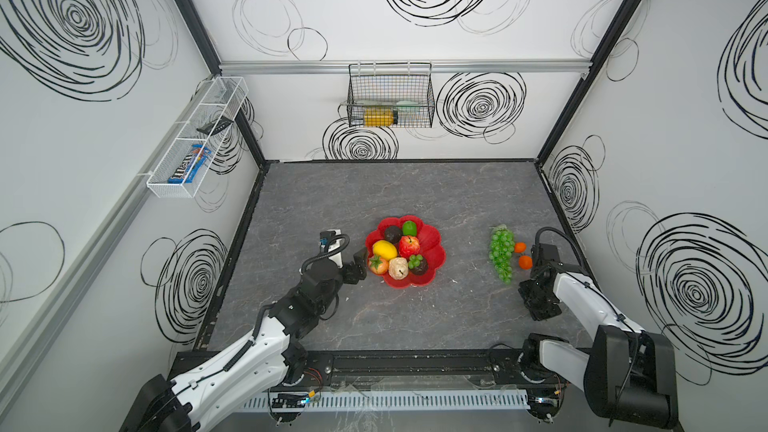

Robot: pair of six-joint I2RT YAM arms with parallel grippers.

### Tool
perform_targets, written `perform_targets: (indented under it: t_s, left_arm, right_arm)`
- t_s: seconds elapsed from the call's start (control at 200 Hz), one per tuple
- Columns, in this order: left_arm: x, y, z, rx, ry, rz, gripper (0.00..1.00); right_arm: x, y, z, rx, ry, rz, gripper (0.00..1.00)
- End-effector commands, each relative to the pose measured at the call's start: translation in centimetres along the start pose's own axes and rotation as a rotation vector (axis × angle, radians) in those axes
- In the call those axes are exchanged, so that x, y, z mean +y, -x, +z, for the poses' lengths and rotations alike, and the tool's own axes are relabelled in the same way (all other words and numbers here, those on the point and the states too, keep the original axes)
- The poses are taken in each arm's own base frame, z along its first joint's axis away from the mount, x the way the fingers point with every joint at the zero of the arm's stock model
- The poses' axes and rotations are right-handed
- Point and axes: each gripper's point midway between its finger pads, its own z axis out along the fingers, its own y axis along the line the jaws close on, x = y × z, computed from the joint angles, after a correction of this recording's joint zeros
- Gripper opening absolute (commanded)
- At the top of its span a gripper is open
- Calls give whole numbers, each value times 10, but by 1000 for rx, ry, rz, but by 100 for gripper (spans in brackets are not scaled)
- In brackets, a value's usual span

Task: Place and organize the fake fruits in the fruit bowl
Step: 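Lower the right gripper onto the yellow pear beside the grapes and grasp, then carry the yellow pear toward the left gripper near the bowl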

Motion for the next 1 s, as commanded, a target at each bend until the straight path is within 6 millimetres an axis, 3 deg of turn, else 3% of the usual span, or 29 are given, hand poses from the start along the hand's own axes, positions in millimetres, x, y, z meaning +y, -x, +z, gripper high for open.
perform_targets:
  t_s: [0.0, 0.31, 0.47, 0.69, 0.996]
  left_arm:
    - [3, 4, 1, -26, 12, -11, 85]
    - [4, 3, 2, -22, 14, -12, 86]
    - [4, 2, 3, -19, 13, -10, 86]
    - [5, 2, 4, -17, 17, -10, 85]
    - [6, 0, 5, -13, 24, -6, 86]
  right_arm:
    - [-2, 5, 11, -34, -11, -10, 42]
    - [0, 3, 6, -26, 4, -38, 38]
    - [9, -9, -2, -32, 38, -89, 37]
    - [30, -49, -13, -10, 77, -204, 38]
    - [64, -128, -32, -17, 109, -477, 38]
